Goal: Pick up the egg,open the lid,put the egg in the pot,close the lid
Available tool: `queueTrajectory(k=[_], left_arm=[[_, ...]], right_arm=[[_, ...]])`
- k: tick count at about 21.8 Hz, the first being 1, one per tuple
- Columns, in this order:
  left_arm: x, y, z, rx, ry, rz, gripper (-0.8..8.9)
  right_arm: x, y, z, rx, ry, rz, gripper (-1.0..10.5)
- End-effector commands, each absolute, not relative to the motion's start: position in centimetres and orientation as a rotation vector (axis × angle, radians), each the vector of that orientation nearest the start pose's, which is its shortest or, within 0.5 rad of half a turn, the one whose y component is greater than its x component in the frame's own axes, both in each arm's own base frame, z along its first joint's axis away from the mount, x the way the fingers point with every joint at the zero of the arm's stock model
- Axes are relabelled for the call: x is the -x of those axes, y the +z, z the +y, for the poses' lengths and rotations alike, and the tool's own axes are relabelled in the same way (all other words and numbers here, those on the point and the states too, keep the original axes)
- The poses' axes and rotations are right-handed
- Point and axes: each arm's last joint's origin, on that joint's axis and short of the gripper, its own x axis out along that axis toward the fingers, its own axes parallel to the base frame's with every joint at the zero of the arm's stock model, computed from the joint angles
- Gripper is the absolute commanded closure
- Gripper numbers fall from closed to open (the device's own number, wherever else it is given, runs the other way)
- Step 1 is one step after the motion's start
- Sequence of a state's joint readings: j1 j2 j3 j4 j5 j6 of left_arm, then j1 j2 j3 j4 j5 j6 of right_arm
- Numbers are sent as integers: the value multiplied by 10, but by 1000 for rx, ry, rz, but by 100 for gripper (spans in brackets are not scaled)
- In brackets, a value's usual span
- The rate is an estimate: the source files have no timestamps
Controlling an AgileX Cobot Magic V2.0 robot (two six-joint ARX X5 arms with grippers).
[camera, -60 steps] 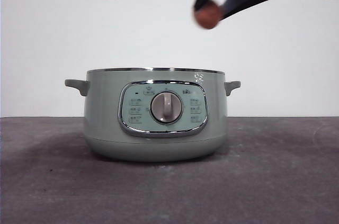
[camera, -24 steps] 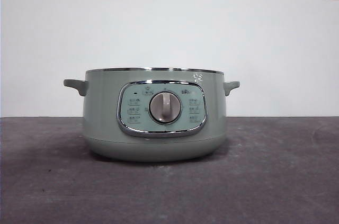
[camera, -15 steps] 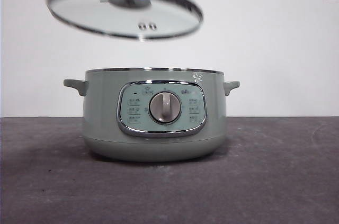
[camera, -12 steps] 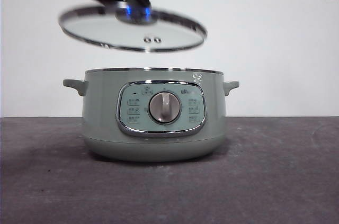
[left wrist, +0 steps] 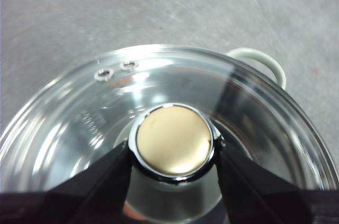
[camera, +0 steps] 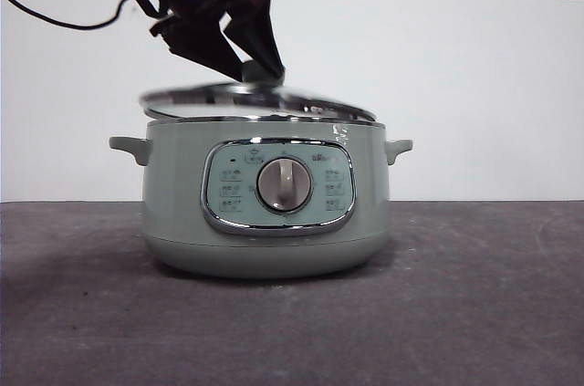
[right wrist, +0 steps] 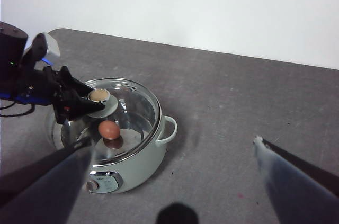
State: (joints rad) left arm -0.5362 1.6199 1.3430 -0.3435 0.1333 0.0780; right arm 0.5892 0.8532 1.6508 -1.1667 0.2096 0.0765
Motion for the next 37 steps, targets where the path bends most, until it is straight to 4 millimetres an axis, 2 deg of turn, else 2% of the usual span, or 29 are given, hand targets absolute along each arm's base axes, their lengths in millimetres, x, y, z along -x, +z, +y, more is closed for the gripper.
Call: queueTrajectory(k=[1,10,16,18,21,22,23,31,34,37], left_arm=[[-314,310,-195,-188,-684,532,822],[-315,305,-197,-191,-677,552,822],[-313,296,-196,-207,-675,635,803],[-312,294,-196,-213,-673,662,708],[-311,293,-195,-215,-672,675,389],[-311,293,-195,-215,-673,675,310],[-311,293,-195,-214,-675,675,286],[-307,300,-193,-187,-673,661,283],[-301,311,-189,-179,-672,639,283],[-281,337,-177,-150,-677,601,283]], right_arm=[[-58,484,31,58,361,358,443],[-58,484,31,58,361,358,443],[-58,483,32,63,361,371,443],[-59,481,32,72,360,392,443],[-62,477,34,92,358,439,443],[-63,476,35,98,364,458,443],[-64,475,37,100,383,476,443],[-74,467,48,112,493,594,443],[-79,464,53,113,545,641,443],[-88,459,62,117,620,704,444]])
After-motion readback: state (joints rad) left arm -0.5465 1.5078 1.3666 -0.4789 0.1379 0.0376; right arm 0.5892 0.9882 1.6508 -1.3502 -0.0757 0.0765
